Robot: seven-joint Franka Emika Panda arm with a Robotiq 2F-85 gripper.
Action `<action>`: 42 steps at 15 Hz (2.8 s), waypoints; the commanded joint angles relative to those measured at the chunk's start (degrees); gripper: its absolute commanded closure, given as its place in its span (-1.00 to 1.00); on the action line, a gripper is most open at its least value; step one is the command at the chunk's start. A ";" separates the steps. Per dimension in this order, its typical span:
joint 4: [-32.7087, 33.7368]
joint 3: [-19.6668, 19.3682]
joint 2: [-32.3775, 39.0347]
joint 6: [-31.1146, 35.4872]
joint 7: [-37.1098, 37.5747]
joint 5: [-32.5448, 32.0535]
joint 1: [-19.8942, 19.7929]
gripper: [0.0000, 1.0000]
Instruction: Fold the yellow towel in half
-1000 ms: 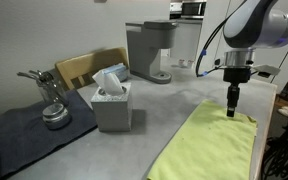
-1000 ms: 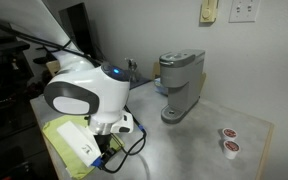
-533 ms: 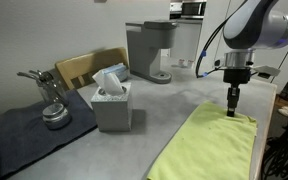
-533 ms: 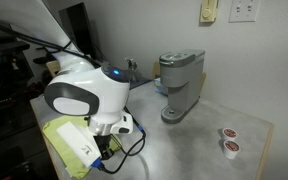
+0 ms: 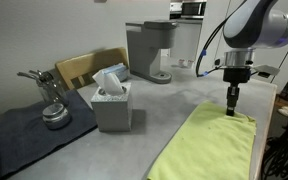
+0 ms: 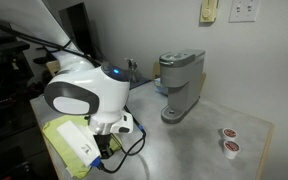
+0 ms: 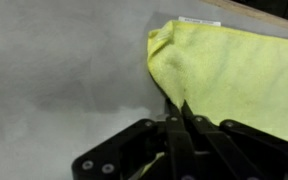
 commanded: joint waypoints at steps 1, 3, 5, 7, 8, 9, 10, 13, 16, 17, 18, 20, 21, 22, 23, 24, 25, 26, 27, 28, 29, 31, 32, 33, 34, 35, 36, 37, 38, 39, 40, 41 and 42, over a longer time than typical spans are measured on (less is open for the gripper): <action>-1.24 0.50 -4.28 -0.85 0.76 2.07 -0.64 0.98; -1.64 0.34 -6.55 -0.86 1.12 3.17 -0.32 0.98; -1.80 -0.23 -8.76 -0.96 1.51 3.86 0.15 0.98; -1.92 -0.86 -10.62 -0.99 2.47 4.07 0.62 0.98; -2.02 -1.16 -11.66 -1.16 3.06 4.21 0.83 0.98; -2.20 -1.48 -12.70 -1.41 3.74 4.30 1.09 0.98; -2.31 -1.80 -13.44 -1.68 4.44 4.20 1.40 0.98; -2.71 -2.65 -15.49 -2.96 6.60 3.97 2.41 0.98; -3.26 -2.99 -17.36 -4.94 6.67 5.13 3.64 0.98; -3.33 -3.04 -17.90 -5.96 6.45 6.15 4.13 0.98; -3.37 -3.05 -18.21 -6.73 6.31 7.10 4.67 0.98; -3.55 -3.00 -18.85 -8.20 6.00 8.85 5.84 0.98; -3.54 -2.94 -18.97 -8.91 5.77 9.65 6.45 0.98; -3.51 -2.92 -19.13 -9.66 5.65 10.31 7.04 0.98; -3.48 -2.90 -19.19 -10.21 5.34 10.99 7.58 0.98; -3.36 -2.83 -19.17 -10.95 5.09 11.54 8.16 0.98; -3.27 -2.74 -19.10 -11.55 4.81 12.08 8.71 0.98; -3.18 -2.68 -19.02 -12.24 4.55 12.42 9.19 0.98; -3.06 -2.57 -18.88 -12.70 4.41 12.62 9.67 0.98; -2.94 -2.42 -18.75 -13.24 4.18 12.86 10.16 0.98; -2.86 -2.32 -18.62 -13.75 4.08 12.81 10.59 0.98; -2.61 -1.96 -18.38 -14.49 3.93 12.86 11.57 0.98; -2.53 -1.76 -18.29 -14.76 3.76 12.91 12.09 0.98; -2.45 -1.50 -18.19 -14.88 3.83 12.79 12.63 0.98; -2.31 -1.15 -18.03 -15.00 4.04 12.56 13.25 0.98; -2.18 -0.77 -17.91 -15.10 4.07 12.55 13.86 0.98; -2.04 -0.39 -17.79 -15.13 4.23 12.41 14.41 0.98; -1.84 0.08 -17.61 -15.10 4.40 12.33 15.02 0.98; -1.68 0.52 -17.42 -14.99 4.53 12.23 15.56 0.98; -1.44 1.05 -17.20 -14.92 4.74 12.19 16.22 0.98; -1.22 1.52 -16.96 -14.78 4.91 12.12 16.78 0.98; -0.95 2.12 -16.71 -14.59 5.14 12.04 17.43 0.98; -0.69 2.60 -16.47 -14.53 5.27 11.94 17.96 0.98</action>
